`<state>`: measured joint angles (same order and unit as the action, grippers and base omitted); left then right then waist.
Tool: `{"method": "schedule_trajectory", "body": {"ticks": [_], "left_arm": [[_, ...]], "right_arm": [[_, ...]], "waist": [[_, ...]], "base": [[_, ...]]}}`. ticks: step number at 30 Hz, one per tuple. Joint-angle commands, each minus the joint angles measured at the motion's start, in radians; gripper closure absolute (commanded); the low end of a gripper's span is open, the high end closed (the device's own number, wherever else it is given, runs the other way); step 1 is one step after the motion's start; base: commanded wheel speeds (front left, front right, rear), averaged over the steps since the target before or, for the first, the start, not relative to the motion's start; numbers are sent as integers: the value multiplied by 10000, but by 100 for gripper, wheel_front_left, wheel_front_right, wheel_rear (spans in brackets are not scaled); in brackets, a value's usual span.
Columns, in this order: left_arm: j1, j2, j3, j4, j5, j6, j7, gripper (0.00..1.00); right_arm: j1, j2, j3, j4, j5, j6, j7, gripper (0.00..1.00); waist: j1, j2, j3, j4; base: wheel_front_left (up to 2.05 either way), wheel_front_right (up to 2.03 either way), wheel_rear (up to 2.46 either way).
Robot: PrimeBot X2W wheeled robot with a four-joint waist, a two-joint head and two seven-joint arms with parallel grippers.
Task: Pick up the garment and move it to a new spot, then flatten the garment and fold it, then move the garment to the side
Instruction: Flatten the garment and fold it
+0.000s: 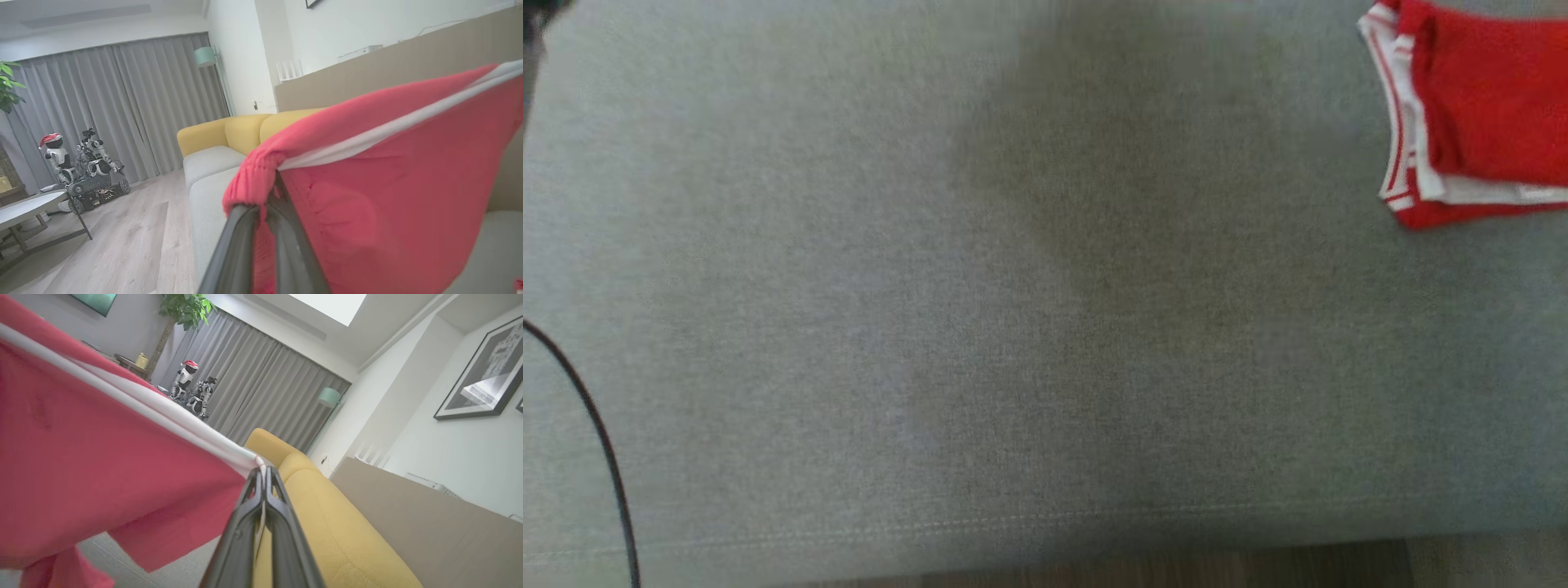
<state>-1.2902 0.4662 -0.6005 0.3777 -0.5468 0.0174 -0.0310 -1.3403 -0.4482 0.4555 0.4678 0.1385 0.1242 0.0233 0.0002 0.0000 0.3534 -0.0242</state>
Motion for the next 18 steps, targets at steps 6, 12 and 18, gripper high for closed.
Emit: {"method": "schedule_trajectory", "body": {"ticks": [6, 12, 18], "left_arm": [[-513, -300, 288, 1772, 111, -264, -1445, 100], [868, -659, -445, 2997, 160, -830, -1895, 100], [2425, -853, -1030, 3489, 117, -1124, -2105, 100]], "right_arm": [[-71, 1192, -103, 2105, -612, 65, -1445, 100], [940, 1762, 459, 3743, -688, 65, -2230, 100], [1878, 1768, 1333, 4656, -597, 65, -2572, 100]], "waist": [[-2, 0, 988, 41], [-2, 0, 1147, 263], [-2, 0, 838, 507]], "base": [[0, 0, 0], [0, 0, 0], [0, 0, 0]]}}
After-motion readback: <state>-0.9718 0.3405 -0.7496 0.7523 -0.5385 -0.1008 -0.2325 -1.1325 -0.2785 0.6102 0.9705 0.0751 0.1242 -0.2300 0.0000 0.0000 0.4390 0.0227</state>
